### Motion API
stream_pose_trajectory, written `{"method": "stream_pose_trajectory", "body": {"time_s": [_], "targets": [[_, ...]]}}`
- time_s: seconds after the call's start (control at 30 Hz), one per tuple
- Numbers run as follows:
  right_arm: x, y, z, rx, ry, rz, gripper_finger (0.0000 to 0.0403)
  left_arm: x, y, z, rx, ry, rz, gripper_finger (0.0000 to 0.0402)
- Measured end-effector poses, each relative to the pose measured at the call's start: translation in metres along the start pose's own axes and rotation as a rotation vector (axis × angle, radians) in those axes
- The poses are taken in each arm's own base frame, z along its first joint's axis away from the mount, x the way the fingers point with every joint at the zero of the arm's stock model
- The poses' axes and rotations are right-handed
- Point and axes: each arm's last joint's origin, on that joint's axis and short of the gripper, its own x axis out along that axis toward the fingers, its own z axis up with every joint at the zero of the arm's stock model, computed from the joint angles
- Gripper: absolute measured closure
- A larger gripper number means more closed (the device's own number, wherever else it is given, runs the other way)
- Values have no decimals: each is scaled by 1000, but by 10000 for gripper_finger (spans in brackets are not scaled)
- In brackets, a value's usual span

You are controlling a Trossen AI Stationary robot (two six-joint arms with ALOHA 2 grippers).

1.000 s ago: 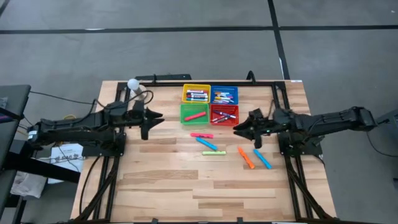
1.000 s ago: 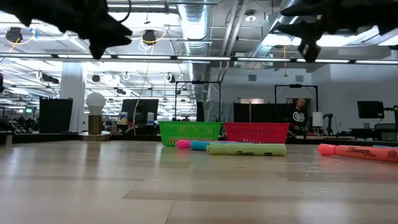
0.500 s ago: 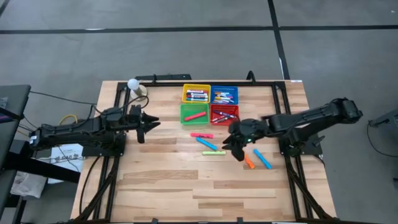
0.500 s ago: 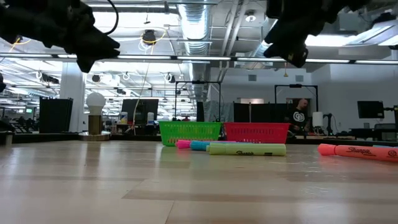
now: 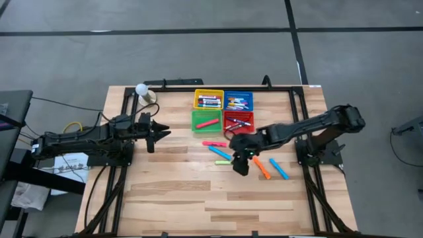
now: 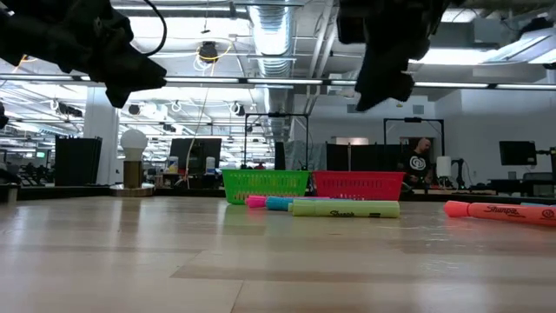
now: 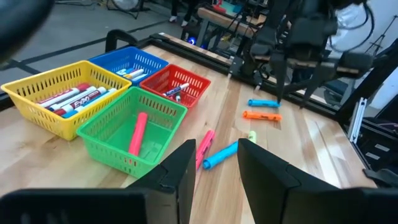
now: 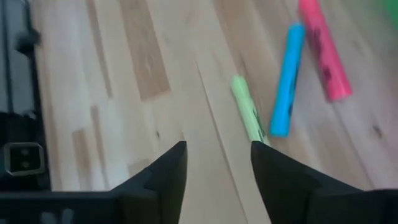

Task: Pick & Place Markers
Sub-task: Put the large green highlighter pen into the green bin

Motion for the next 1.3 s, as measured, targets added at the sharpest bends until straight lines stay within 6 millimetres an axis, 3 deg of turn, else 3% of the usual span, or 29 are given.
{"method": "stream_pose_trajectory", "body": {"time_s": [0.17,0.33,1.03,1.3], "targets": [[23,-2,-1,-7,108,-25,204,0,0,0,3,0,0,284],[46,-7,-7,-28,185,-66,195,0,0,0,4,3,1,284],[99,-30,-19,-23,321,-170,229,0,0,0,6,3,1,284],[110,-28,-28,-41,354,-216,262,0,0,0,6,3,1,284]]}}
